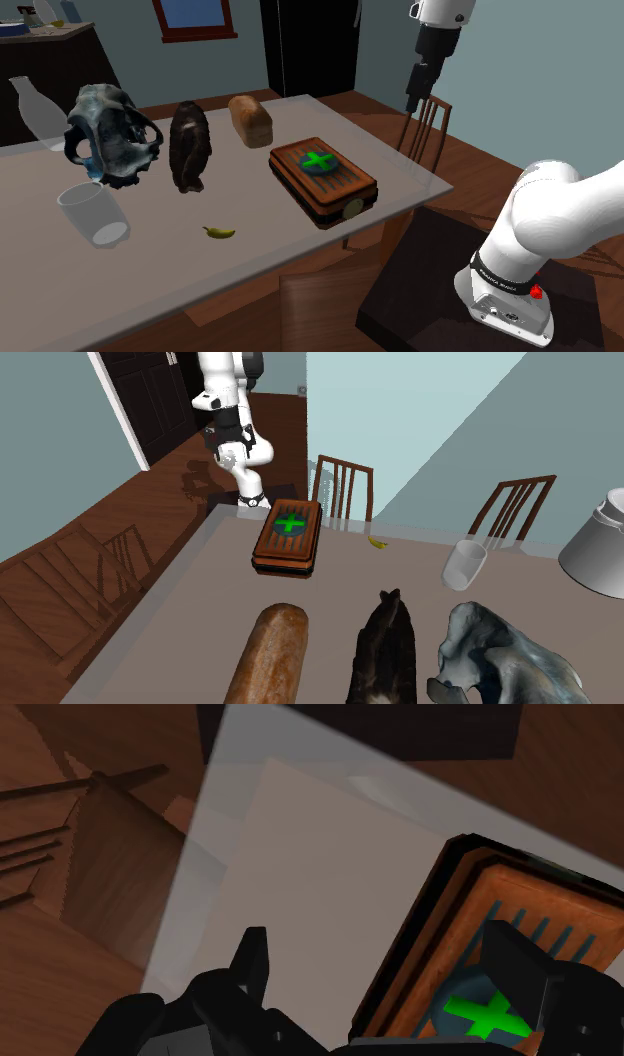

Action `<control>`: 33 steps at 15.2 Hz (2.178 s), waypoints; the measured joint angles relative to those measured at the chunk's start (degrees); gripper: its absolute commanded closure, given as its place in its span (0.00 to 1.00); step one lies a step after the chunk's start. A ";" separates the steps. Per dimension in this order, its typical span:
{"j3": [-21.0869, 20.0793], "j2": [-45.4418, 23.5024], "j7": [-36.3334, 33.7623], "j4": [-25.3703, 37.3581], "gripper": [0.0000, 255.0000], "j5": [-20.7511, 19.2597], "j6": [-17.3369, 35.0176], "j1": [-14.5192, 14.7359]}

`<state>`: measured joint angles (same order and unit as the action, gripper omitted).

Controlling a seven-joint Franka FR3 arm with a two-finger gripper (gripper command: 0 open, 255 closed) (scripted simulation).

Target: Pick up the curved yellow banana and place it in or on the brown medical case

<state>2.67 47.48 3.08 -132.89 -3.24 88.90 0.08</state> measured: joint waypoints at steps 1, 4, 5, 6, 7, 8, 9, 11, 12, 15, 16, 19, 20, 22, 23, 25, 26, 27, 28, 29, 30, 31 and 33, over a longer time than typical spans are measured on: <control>0.00 0.00 0.00 0.00 0.00 0.00 0.00 0.00; -1.51 -2.86 -0.70 0.28 0.00 0.93 2.36 1.12; -2.25 -4.01 -1.07 0.48 0.00 1.35 3.22 1.63; -2.79 -5.32 -1.21 0.57 0.00 1.63 4.36 2.06; -3.58 -6.42 -1.62 0.49 0.00 2.04 5.45 2.58; -4.19 -8.49 -1.81 1.20 0.00 2.30 6.75 3.01; -4.81 -10.30 -2.01 1.69 0.00 2.55 7.97 3.44; -6.14 -13.49 -2.53 2.45 0.00 3.03 10.24 4.31; -6.90 -15.24 -2.91 3.48 0.00 3.26 10.90 4.76; -9.09 -19.61 -3.92 4.91 0.00 3.75 13.58 6.05; -9.97 -21.80 -4.46 6.51 0.00 3.85 14.11 6.48; -12.28 -27.18 -5.79 9.06 0.00 3.80 16.66 7.65; -12.69 -28.51 -5.75 9.62 0.00 3.65 17.36 7.88; -14.08 -31.99 -6.58 12.15 0.00 3.30 18.10 8.60; -14.59 -33.56 -6.72 12.91 0.00 3.04 18.80 8.88; -15.97 -37.34 -7.67 15.28 0.00 2.35 19.92 9.63; -16.59 -39.63 -8.12 16.64 0.00 1.84 20.72 9.96; -17.07 -41.55 -8.37 18.06 0.00 1.37 21.04 10.25; -17.59 -43.26 -8.70 19.27 0.00 0.90 21.40 10.63; -18.33 -45.27 -9.51 20.83 0.00 0.32 21.66 11.22; -18.77 -47.35 -9.77 22.99 0.00 -0.31 21.37 11.59; -19.47 -49.51 -10.62 25.25 0.00 -1.01 21.03 12.29; -20.25 -52.77 -11.21 27.51 0.00 -2.17 21.61 13.24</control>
<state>-17.58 -5.29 -8.13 -105.37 -5.41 110.52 13.31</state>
